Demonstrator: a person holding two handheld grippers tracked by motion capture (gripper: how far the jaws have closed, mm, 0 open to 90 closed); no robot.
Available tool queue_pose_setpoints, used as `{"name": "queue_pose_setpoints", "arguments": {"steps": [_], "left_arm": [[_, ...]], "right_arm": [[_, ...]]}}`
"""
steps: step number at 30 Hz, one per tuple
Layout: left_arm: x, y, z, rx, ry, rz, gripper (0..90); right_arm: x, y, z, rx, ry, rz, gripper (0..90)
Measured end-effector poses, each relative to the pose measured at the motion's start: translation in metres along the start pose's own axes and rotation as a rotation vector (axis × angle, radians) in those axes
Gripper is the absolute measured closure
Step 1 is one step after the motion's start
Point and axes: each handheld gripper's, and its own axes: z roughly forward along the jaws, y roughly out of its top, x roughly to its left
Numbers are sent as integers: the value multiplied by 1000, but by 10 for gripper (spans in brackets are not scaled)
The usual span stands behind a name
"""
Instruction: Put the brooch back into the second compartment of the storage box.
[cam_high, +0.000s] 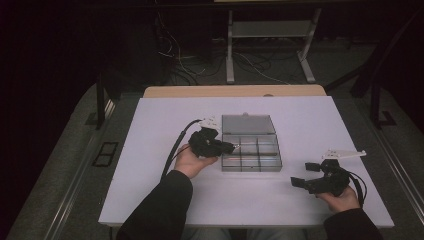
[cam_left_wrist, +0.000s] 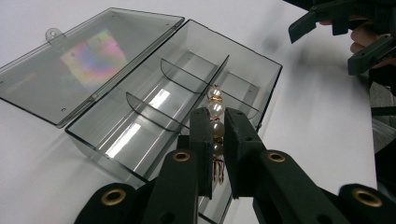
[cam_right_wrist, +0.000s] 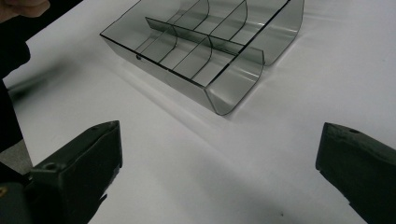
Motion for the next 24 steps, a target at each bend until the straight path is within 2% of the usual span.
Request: {"name": "queue_pose_setpoints", "arguments": {"steps": [11,18,24], "left_arm": [[3,1,16,3,-15,-22,809],[2,2,31,18,-34,-18,809],[-2,3,46,51,-47,-5,809]], "right_arm": [[0,0,0,5,1,3,3],[0,0,0,6,0,-6,4],[0,0,0,6,1,-8,4]]}}
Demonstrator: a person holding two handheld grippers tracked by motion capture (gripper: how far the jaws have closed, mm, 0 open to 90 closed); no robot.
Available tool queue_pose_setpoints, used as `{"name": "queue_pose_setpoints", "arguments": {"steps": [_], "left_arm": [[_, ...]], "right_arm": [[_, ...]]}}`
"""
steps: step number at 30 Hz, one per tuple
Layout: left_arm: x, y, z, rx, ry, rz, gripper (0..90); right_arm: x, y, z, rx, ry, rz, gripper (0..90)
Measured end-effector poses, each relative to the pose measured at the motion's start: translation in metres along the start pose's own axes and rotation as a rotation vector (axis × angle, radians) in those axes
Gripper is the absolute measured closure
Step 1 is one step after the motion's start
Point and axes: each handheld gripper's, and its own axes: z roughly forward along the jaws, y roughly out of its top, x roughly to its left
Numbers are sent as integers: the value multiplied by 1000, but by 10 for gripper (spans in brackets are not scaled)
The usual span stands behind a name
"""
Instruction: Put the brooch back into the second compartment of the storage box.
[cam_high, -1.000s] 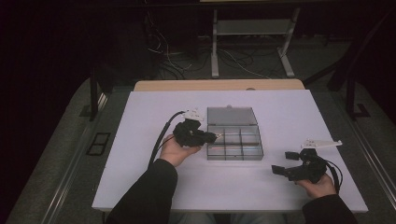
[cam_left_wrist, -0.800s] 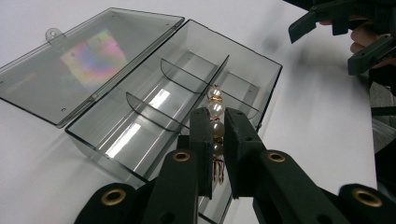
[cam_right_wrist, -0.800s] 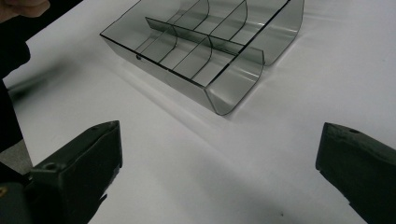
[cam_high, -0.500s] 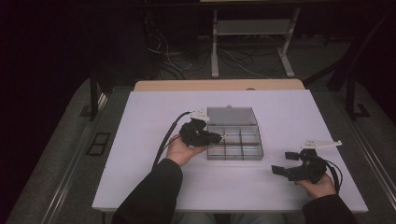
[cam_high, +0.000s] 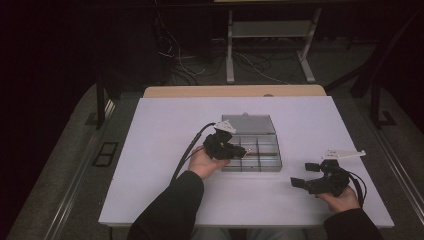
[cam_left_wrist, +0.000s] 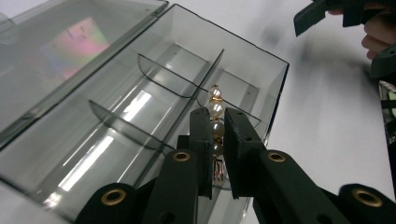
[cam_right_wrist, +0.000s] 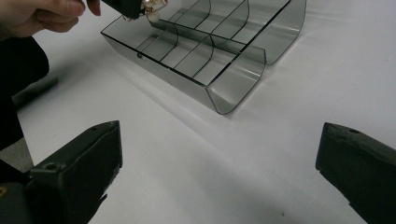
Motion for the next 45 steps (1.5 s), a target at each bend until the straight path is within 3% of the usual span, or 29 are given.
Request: {"name": "queue_pose_setpoints", "arguments": {"steps": [22,31,34,38,41,43,45], "left_arm": [[-5,3,27,53,-17,7,794],[-6,4,26,30,-28,-10,686],[-6,5,23,14,-36,-19,614],[-5,5,19,6,-80,-46,545],[-5,6,17,2,-73,-43,465],[-4,6,15,-6,-60,-57,403],[-2,7,13,-14,-76,-88,371]], "right_arm": [[0,0,0,-3,0,-3,4],[1,0,-1,-7,-2,-5,4],[0,0,-1,-8,-2,-9,4],[1,1,-2,-6,-6,-12,4],[1,1,-1,-6,-6,-11,4],[2,2,-1,-5,-5,-10,3],[2,3,-2,1,-6,-13,4]]}}
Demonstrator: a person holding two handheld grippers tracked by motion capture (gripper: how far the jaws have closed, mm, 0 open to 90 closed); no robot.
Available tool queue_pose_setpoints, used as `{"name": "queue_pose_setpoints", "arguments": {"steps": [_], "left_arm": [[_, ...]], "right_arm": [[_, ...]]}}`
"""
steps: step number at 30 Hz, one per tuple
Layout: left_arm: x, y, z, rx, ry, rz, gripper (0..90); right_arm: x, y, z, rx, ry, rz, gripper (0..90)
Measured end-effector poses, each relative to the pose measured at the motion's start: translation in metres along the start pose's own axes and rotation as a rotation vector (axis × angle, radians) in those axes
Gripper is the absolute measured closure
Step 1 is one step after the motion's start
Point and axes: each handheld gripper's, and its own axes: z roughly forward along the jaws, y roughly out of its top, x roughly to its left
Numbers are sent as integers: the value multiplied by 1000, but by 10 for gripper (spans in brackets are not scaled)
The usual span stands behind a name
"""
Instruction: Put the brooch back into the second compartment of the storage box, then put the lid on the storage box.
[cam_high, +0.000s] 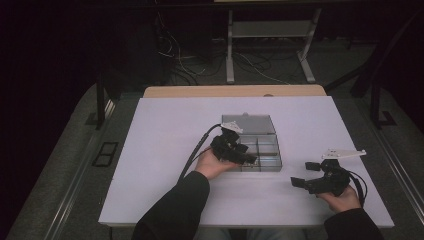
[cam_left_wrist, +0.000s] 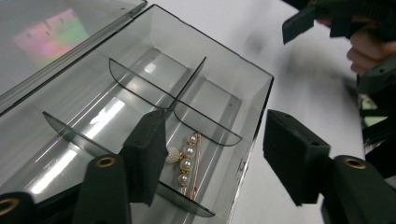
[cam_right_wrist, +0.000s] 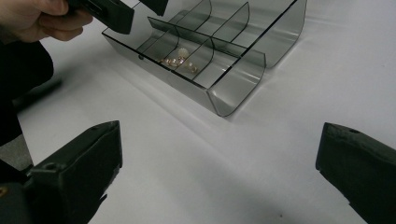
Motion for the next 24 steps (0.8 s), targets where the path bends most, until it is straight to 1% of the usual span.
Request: {"name": "queue_pose_setpoints", "arguments": {"steps": [2,5,6,9,11,12,16,19,20,24], "left_arm": [[1,0,-2,-14,-15,-16,335],[3,1,-6,-29,-10,-20,265],[3,1,-7,-32,-9,-25,251],[5,1,-11,-39,1,-25,217],[7,1,-14,-53,17,-25,209],[8,1,-16,-60,20,-29,209],[12,2,-24,-81,22,-45,200],[15,2,-31,-94,42,-60,172],[16,2,-33,-96,51,-59,157],[21,3,-40,-94,89,-78,76]], "right_arm": [[0,0,0,-6,-2,-3,4],[-1,1,-1,-10,-3,-1,4],[-2,1,-1,-7,-4,-1,3],[-1,3,-1,0,-4,-4,4],[-1,4,-1,0,-7,-9,4],[-2,4,0,0,-8,-16,4],[-1,7,2,8,-14,-21,4],[-1,10,4,11,-17,-23,4],[-1,11,4,12,-15,-28,4],[-1,19,9,22,-12,-38,4]]}}
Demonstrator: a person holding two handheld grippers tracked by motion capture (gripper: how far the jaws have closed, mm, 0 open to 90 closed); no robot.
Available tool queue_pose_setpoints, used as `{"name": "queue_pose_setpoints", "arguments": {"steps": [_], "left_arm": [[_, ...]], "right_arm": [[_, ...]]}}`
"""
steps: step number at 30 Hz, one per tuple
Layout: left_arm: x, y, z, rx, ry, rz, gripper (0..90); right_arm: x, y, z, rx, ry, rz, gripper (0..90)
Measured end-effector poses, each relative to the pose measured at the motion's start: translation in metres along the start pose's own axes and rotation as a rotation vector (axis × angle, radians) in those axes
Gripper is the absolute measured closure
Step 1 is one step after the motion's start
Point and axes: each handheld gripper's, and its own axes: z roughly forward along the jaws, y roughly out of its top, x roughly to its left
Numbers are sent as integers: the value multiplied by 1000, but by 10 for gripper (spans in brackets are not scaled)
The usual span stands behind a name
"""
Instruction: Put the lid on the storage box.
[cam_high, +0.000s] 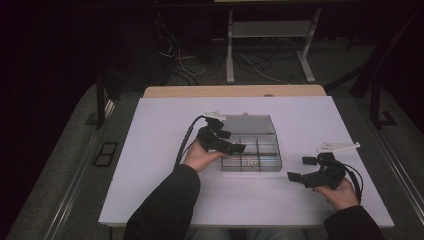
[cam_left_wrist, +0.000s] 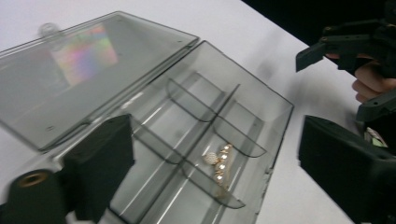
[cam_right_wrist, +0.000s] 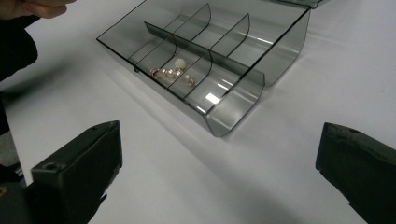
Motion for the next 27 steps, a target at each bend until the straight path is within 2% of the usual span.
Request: {"name": "queue_pose_setpoints", "arguments": {"steps": [3,6,12,16,24,27], "left_arm": [[3,1,-3,-3,16,-13,16],[7,4,-7,-1,25,-11,1],[14,11,-16,2,49,-2,0],[23,16,-23,-7,58,-21,0],[40,22,-30,-19,75,-50,0],[46,23,-31,-8,87,-52,0]], "right_arm": [[-2,7,3,7,-3,-10,4],[-5,14,4,10,-7,-8,4],[-15,24,8,18,2,13,4],[-18,31,10,24,2,15,4],[-23,54,12,31,-15,-8,4],[-24,63,13,34,-25,-19,3]]}}
